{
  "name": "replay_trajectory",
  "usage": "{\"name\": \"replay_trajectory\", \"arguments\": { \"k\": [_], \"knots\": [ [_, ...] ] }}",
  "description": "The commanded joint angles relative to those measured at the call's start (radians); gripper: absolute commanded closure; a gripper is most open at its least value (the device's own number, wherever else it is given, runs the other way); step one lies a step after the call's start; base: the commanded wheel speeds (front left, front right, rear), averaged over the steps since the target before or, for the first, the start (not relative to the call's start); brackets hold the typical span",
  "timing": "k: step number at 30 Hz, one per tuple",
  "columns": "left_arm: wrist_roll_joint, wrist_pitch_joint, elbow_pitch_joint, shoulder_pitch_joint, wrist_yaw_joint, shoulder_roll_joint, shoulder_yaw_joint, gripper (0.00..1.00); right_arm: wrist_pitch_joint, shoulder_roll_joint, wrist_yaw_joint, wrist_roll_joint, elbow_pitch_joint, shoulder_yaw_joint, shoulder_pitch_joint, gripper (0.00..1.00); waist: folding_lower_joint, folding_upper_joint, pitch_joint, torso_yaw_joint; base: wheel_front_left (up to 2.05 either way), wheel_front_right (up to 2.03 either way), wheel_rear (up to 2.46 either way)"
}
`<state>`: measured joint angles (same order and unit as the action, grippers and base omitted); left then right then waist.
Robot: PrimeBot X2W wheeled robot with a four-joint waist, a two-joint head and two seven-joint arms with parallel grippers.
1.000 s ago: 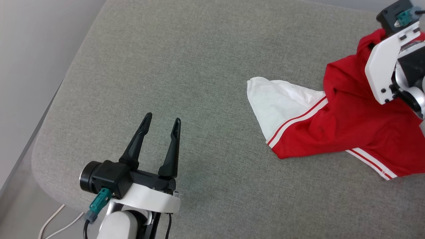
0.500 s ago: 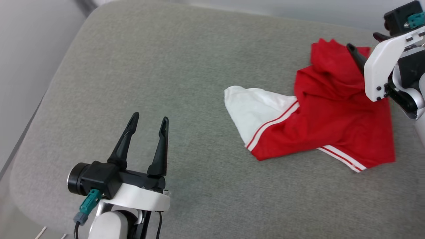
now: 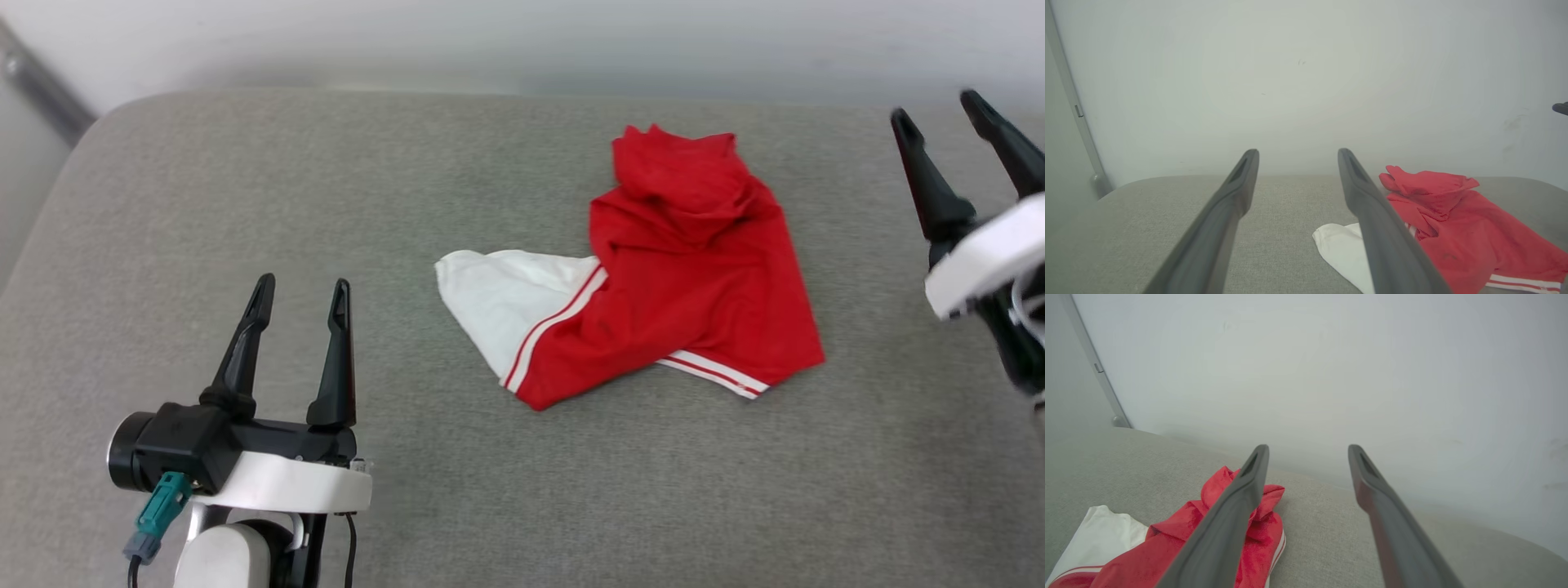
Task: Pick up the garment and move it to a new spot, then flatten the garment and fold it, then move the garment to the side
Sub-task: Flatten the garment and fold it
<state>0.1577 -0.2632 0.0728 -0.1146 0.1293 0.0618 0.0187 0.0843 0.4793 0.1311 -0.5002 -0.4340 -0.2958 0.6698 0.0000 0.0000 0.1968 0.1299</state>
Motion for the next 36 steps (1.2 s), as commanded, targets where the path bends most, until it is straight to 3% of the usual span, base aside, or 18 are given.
{"name": "replay_trajectory", "arguments": {
  "k": [1,5,13,18,23,26,36],
  "knots": [
    [0.004,-0.002,0.002,0.009,0.002,0.004,-0.001,0.0,0.015,-0.008,-0.001,0.009,0.016,0.014,-0.034,0.0,0.0,0.0,-0.015,-0.027,0.0,0.0,0.0],
    [0.013,-0.002,-0.003,0.019,0.002,0.017,0.006,0.0,0.082,-0.041,-0.001,0.061,0.137,0.107,-0.189,0.0,0.0,0.0,-0.021,-0.058,0.0,0.0,0.0],
    [0.032,-0.002,-0.039,0.063,0.002,0.046,0.054,0.0,0.139,-0.201,-0.001,0.164,0.351,0.267,-0.466,0.0,0.0,0.0,-0.033,-0.101,0.0,0.0,0.0],
    [0.045,-0.002,-0.061,0.072,0.002,0.066,0.082,0.0,0.141,-0.274,-0.001,0.208,0.431,0.316,-0.555,0.0,0.0,0.0,-0.026,-0.121,0.0,0.0,0.0],
    [0.057,0.005,-0.121,0.029,0.002,0.101,0.124,0.0,0.12,-0.297,-0.001,0.228,0.479,0.329,-0.578,0.0,0.0,0.0,0.0,-0.147,0.0,0.0,0.0],
    [0.07,0.101,-0.163,-0.028,0.002,0.126,0.154,0.0,0.11,-0.303,-0.001,0.238,0.497,0.33,-0.579,0.0,0.0,0.0,0.022,-0.16,0.0,0.0,0.0],
    [0.152,0.608,-0.182,-0.236,0.002,0.229,0.281,0.0,0.096,-0.314,-0.001,0.262,0.518,0.315,-0.567,0.0,0.0,0.0,0.106,-0.193,0.0,0.0,0.0]
  ]
}}
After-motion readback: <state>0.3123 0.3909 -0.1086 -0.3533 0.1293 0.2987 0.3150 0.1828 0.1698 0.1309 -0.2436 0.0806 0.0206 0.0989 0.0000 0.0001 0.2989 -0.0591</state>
